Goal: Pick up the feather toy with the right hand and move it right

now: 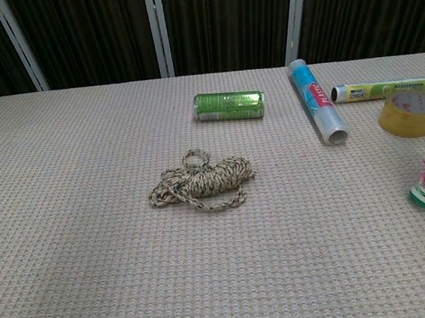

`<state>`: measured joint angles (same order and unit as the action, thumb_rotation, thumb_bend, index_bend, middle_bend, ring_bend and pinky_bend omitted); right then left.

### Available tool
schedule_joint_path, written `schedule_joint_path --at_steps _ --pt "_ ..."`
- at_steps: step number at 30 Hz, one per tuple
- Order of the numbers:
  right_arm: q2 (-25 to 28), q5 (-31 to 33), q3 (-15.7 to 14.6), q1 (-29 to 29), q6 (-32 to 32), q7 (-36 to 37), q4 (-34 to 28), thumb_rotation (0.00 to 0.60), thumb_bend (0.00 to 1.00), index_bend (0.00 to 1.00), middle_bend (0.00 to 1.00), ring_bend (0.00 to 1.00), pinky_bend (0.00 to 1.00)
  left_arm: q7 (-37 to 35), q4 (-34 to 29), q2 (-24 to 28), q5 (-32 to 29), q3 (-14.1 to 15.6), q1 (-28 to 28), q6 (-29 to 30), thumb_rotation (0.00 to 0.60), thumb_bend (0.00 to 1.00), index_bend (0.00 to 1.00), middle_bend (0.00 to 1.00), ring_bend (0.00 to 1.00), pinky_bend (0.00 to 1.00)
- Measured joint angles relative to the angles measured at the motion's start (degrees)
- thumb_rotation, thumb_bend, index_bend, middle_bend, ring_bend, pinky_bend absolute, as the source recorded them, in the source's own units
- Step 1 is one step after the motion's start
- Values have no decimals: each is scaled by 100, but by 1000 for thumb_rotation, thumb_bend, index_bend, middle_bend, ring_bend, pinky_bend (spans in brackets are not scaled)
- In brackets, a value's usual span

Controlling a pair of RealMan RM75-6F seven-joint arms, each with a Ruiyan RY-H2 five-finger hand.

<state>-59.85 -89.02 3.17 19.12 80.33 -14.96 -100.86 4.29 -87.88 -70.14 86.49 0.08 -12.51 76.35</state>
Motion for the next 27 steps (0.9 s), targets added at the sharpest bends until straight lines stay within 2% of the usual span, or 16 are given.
schedule_joint_path --at_steps 9,15,20,23,27 --pt "576 -1053 -484 -924 1264 -409 -735 600 131 0 0 0 0 -267 -110 182 313 93 79 272 600 152 0 0 0 0" --pt "863 -1522 -672 -1485 1957 -692 -1025 600 131 0 0 0 0 -380 -156 271 460 141 130 411 600 156 0 0 0 0" --pt "747 -1001 -712 -1799 2069 -709 -926 600 131 0 0 0 0 -249 -263 344 512 165 206 548 600 152 0 0 0 0" --pt "427 -578 -671 -1935 2081 -621 -572 600 131 0 0 0 0 -176 -297 352 529 159 261 663 600 153 0 0 0 0" --pt "-65 -202 -601 -2033 1959 -132 143 600 131 0 0 0 0 -71 -307 331 562 152 315 759 600 153 0 0 0 0"
